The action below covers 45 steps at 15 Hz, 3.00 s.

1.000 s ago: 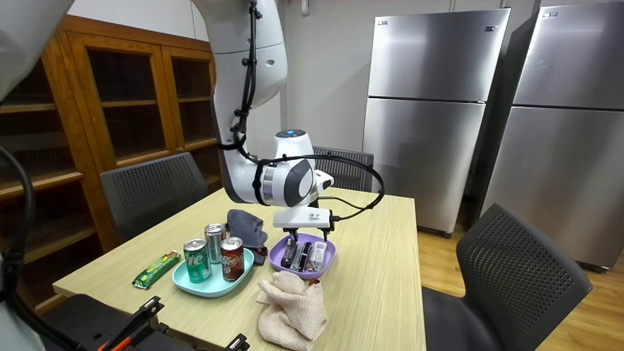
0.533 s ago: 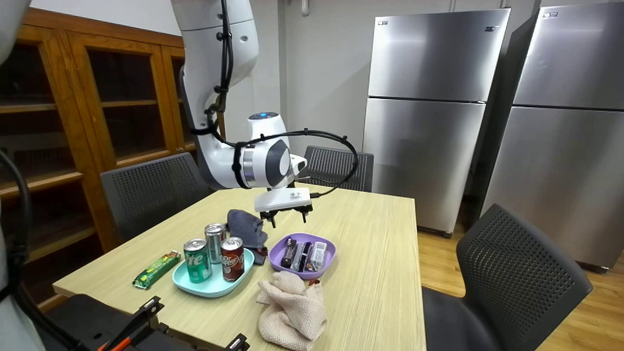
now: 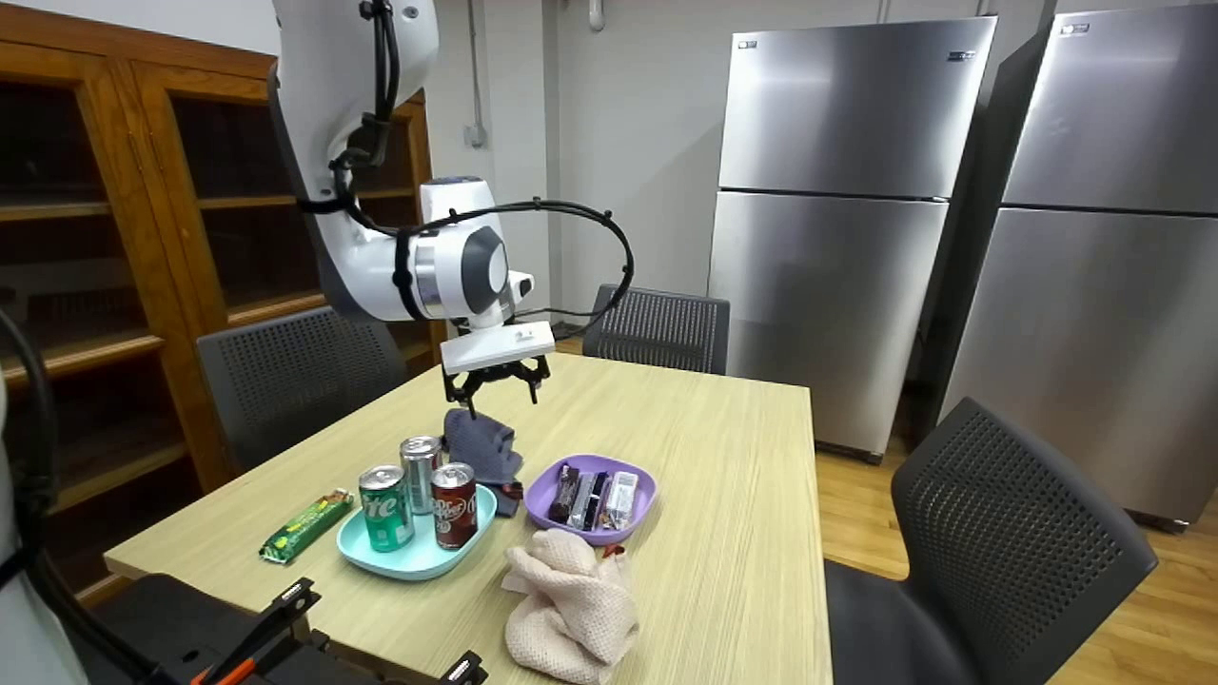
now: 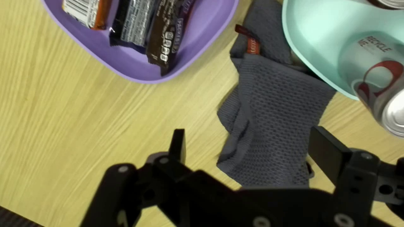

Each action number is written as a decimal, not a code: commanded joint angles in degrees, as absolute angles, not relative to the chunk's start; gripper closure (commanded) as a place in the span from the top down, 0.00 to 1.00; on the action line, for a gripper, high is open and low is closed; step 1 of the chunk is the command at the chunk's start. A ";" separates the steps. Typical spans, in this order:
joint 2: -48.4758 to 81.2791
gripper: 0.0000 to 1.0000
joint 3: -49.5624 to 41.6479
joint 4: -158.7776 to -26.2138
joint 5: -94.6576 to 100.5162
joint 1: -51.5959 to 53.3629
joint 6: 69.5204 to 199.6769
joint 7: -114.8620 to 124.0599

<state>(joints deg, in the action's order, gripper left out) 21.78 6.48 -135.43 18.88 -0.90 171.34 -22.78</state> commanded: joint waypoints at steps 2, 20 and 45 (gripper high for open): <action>21.06 1.00 7.18 -135.86 18.34 -0.72 170.76 -23.76; 13.57 1.00 5.74 -142.19 14.04 8.47 169.54 -8.12; 25.55 1.00 10.06 -135.63 5.40 30.07 167.08 20.21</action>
